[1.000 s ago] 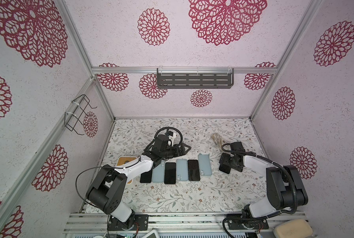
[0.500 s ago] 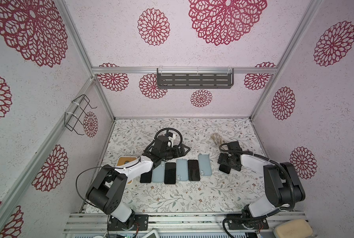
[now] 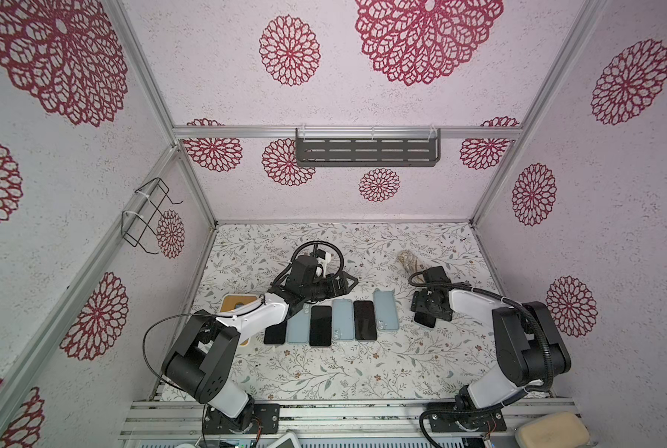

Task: Take the phone out of the phone case
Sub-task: Pick up the phone from the middle-right of the table.

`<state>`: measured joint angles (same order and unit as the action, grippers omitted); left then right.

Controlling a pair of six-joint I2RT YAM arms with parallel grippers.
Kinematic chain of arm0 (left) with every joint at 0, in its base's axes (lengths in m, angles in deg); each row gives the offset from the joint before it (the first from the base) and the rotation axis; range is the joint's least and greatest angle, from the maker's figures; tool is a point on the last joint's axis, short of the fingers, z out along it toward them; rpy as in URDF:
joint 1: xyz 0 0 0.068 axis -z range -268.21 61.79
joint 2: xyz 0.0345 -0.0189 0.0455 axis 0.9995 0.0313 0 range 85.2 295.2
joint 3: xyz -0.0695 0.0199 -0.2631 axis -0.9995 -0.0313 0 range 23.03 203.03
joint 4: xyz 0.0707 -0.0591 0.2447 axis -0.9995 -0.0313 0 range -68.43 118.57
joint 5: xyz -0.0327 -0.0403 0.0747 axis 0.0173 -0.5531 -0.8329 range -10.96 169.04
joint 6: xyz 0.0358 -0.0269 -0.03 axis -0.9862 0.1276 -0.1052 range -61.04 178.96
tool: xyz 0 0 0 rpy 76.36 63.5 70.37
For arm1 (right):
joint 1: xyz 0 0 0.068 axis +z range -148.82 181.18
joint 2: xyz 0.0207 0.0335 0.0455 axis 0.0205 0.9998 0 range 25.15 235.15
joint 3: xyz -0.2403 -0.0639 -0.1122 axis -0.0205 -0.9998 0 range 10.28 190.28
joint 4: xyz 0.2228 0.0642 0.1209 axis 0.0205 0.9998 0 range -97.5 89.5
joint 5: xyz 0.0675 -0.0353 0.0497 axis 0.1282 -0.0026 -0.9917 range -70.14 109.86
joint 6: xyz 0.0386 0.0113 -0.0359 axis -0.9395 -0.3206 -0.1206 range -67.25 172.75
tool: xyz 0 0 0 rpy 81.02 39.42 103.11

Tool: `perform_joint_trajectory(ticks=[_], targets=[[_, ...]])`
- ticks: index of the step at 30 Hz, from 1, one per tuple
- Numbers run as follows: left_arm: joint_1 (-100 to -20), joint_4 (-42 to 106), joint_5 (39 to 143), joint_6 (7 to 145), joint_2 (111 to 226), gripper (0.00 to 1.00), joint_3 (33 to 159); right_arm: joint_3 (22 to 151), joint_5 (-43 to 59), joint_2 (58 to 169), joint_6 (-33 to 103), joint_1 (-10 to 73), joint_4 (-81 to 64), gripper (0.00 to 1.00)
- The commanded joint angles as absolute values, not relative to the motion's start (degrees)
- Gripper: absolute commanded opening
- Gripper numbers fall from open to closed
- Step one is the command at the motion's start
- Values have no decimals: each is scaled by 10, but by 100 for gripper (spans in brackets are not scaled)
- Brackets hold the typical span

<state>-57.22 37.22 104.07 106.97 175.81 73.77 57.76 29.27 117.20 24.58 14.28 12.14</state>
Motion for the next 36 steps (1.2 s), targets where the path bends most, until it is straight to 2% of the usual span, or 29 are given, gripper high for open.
perform_joint_trajectory(ticks=[1, 5, 18, 36], targets=[[-574, 373, 1041, 1059, 1744, 97, 742, 556, 293, 1194, 245, 144, 189, 84], [-574, 383, 1044, 1065, 1749, 97, 744, 549, 290, 1185, 248, 145, 174, 78], [-562, 526, 1116, 1171, 1829, 98, 794, 507, 221, 1045, 344, 158, 55, 62], [-508, 559, 1117, 1256, 1955, 99, 852, 503, 113, 987, 372, 186, -21, 52]])
